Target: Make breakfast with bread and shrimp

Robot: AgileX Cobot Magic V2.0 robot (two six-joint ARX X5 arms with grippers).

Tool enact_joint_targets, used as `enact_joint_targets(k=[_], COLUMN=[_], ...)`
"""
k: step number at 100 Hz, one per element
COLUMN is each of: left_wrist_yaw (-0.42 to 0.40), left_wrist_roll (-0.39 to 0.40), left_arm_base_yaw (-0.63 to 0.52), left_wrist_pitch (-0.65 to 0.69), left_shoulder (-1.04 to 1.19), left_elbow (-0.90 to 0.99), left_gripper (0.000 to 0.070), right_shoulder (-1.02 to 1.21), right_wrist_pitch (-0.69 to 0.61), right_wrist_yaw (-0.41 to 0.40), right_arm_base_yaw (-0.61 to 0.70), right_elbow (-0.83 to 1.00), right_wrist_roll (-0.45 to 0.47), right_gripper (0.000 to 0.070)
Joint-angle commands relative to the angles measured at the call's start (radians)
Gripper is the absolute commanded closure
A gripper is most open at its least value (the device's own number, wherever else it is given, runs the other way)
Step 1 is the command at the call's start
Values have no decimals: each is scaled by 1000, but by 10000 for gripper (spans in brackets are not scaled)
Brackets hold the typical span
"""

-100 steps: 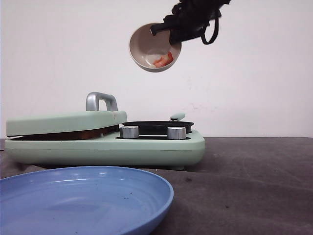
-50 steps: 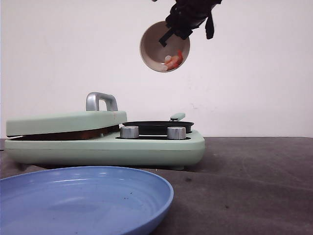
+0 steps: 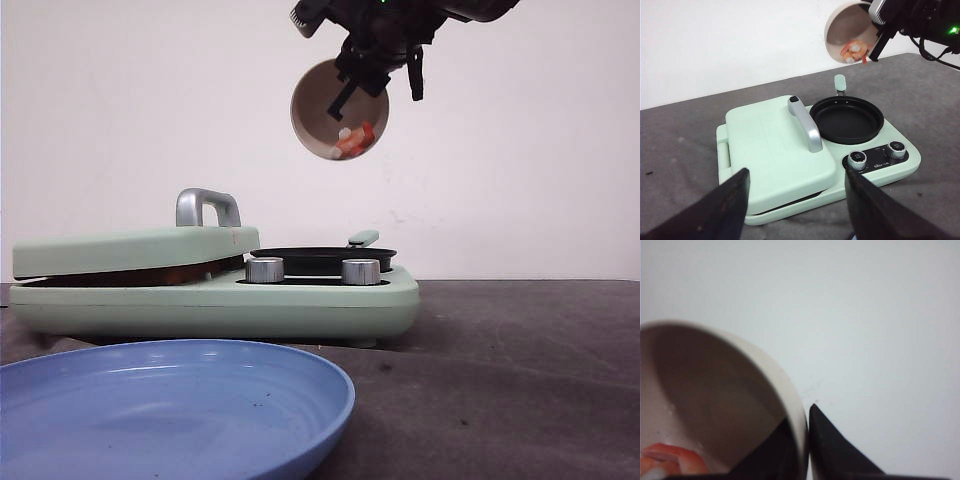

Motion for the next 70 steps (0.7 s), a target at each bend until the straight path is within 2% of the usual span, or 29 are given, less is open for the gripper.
enact_joint_targets(k=[1, 70], left_wrist_yaw=[-2, -2], left_wrist_roll=[15, 23], left_arm_base_yaw=[-1, -1], left_wrist_pitch=[11, 11], left_shoulder=[2, 2], left_elbow=[7, 7], left_gripper=[403, 404], right_shoulder=[16, 16], right_wrist_pitch=[29, 135], right_wrist_yaw=[3, 10], right_arm_base_yaw=[12, 47], right_elbow=[22, 22], right_wrist_roll=[-12, -39], right_gripper=[700, 700])
